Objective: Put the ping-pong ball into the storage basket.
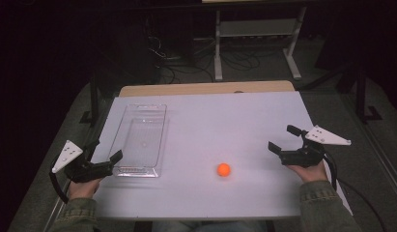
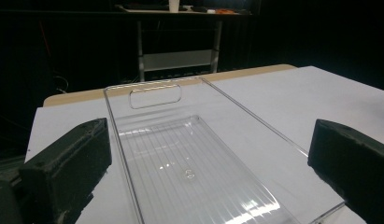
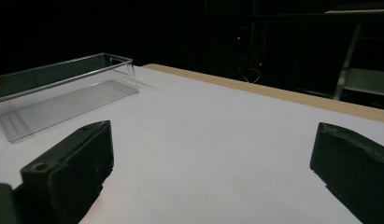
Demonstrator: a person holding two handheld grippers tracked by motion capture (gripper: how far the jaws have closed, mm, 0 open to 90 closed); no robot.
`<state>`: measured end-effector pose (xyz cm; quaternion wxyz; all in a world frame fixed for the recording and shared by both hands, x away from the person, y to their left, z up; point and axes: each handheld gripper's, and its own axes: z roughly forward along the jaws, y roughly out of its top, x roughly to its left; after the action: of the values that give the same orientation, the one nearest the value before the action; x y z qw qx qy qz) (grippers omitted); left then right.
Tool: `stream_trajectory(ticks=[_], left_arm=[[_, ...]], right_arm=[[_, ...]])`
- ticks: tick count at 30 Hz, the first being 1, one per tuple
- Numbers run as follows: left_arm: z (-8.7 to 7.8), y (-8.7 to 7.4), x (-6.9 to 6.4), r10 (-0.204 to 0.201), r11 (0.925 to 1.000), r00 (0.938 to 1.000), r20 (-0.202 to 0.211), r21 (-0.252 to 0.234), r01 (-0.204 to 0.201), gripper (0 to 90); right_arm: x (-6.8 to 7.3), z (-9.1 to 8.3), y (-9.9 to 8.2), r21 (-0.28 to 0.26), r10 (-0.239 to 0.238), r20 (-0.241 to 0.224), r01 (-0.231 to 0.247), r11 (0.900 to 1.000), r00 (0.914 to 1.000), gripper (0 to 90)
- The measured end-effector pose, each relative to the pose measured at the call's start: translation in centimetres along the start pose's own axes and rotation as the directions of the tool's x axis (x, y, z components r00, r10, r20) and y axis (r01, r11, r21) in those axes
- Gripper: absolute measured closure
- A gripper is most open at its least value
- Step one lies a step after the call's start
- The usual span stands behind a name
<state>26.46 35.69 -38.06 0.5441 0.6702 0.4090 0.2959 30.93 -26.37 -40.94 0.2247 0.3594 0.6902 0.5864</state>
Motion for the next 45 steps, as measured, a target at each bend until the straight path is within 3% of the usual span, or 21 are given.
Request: stream_trajectory(ticks=[5, 10, 17, 20, 23, 30, 35, 45], left_arm=[[0.1, 0.0, -0.3, -0.001, 1.0, 1.0, -0.007, -0.004, 0.001, 0.0], [0.5, 0.0, -0.3, 0.001, 0.9997, 0.9999, -0.016, 0.024, -0.001, 0.0], [0.9, 0.6, -0.3, 0.027, 0.9983, 0.9994, -0.023, 0.052, -0.025, 0.0], [1.1, 1.0, -0.4, 0.016, 0.9987, 0.9999, 0.003, 0.049, -0.016, 0.0], [1.5, 1.4, -0.6, 0.048, 0.9962, 0.9987, 0.016, 0.071, -0.05, 0.0], [2.5, 2.4, -1.2, 0.07, 0.9939, 0.9966, 0.043, 0.082, -0.073, 0.0], [3.0, 3.0, -1.6, 0.111, 0.9873, 0.9922, 0.056, 0.108, -0.116, 0.0], [3.7, 4.7, -2.3, 0.137, 0.9811, 0.9849, 0.105, 0.122, -0.15, 0.0]], right_arm=[[0.2, 0.0, 0.0, 0.002, -0.006, -0.005, 0.006, 1.0, 1.0, 0.0], [-0.1, -0.2, -0.5, 0.032, 0.001, 0.004, -0.001, 0.9995, 1.0, 0.0], [-0.3, -0.5, -0.6, 0.021, -0.003, 0.001, 0.003, 0.9998, 1.0, 0.0], [-0.3, -0.4, -0.6, 0.023, -0.008, -0.004, 0.008, 0.9997, 1.0, 0.0], [-0.2, -0.3, -0.6, 0.029, -0.011, -0.004, 0.011, 0.9995, 0.9999, 0.0], [-0.3, -0.4, -0.6, 0.025, -0.014, -0.003, 0.014, 0.9996, 0.9999, 0.0], [-0.2, -0.4, -0.6, 0.024, -0.019, -0.008, 0.019, 0.9995, 0.9998, 0.0], [-0.2, -0.4, -0.6, 0.023, -0.021, -0.014, 0.021, 0.9995, 0.9997, 0.0]])
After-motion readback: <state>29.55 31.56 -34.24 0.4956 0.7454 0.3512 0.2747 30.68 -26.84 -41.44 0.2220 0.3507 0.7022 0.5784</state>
